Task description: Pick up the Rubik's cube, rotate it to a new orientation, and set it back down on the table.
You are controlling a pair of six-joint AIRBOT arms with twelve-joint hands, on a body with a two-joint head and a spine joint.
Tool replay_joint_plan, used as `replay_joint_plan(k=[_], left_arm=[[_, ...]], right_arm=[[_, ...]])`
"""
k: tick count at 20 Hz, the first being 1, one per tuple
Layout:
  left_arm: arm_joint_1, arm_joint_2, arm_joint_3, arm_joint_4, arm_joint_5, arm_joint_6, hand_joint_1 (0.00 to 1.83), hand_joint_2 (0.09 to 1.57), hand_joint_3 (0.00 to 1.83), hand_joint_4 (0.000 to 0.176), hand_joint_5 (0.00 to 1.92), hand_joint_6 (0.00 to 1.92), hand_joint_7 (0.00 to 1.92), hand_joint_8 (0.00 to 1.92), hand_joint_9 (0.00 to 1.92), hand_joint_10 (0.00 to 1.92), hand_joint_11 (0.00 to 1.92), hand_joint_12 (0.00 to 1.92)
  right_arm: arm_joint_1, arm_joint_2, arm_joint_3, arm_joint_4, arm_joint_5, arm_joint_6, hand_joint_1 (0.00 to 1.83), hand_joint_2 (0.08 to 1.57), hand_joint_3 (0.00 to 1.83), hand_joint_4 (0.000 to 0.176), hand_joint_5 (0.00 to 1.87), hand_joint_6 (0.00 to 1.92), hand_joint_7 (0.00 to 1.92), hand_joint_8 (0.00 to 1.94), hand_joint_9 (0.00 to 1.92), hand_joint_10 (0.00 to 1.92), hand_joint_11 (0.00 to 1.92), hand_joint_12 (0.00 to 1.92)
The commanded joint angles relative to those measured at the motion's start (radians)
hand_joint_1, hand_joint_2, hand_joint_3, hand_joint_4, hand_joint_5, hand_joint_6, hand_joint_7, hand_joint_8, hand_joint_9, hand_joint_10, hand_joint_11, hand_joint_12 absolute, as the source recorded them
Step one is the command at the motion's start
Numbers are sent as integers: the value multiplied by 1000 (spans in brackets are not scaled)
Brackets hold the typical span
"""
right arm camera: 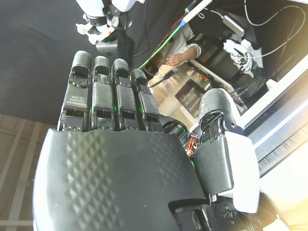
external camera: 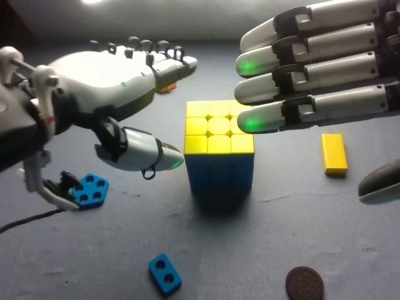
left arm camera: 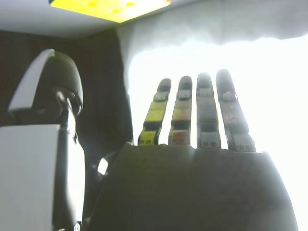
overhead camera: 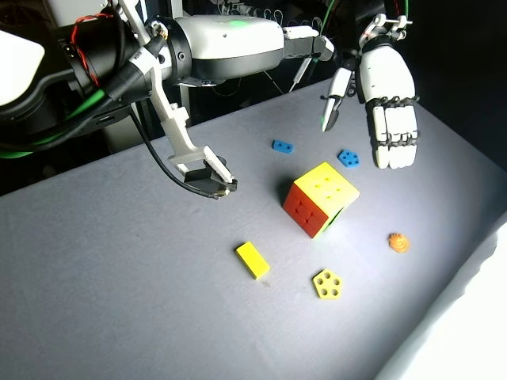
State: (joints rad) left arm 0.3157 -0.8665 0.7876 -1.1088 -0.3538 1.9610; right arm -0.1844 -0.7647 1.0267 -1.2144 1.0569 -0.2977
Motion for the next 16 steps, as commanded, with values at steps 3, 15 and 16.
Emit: replay_joint_plan(k=[3,15,16], left_arm=[[-28,-33,7,-82,-102,107,802,1063,0,0,0,0,0,0,0,0,0,126],[-89,-180,17,-464,-280,501,795,1037,0,0,0,0,0,0,0,0,0,0],[-89,-194,19,-474,-292,502,783,1039,0,0,0,0,0,0,0,0,0,0]], right_arm=[[10,4,-2,96,57,-4,51,1264,0,0,52,12,100,2,100,1,0,355],[-36,84,-118,207,-126,90,39,1263,0,0,44,5,92,2,87,1,0,200],[-37,105,-159,267,-224,35,48,1260,0,0,50,5,96,2,88,3,0,260]])
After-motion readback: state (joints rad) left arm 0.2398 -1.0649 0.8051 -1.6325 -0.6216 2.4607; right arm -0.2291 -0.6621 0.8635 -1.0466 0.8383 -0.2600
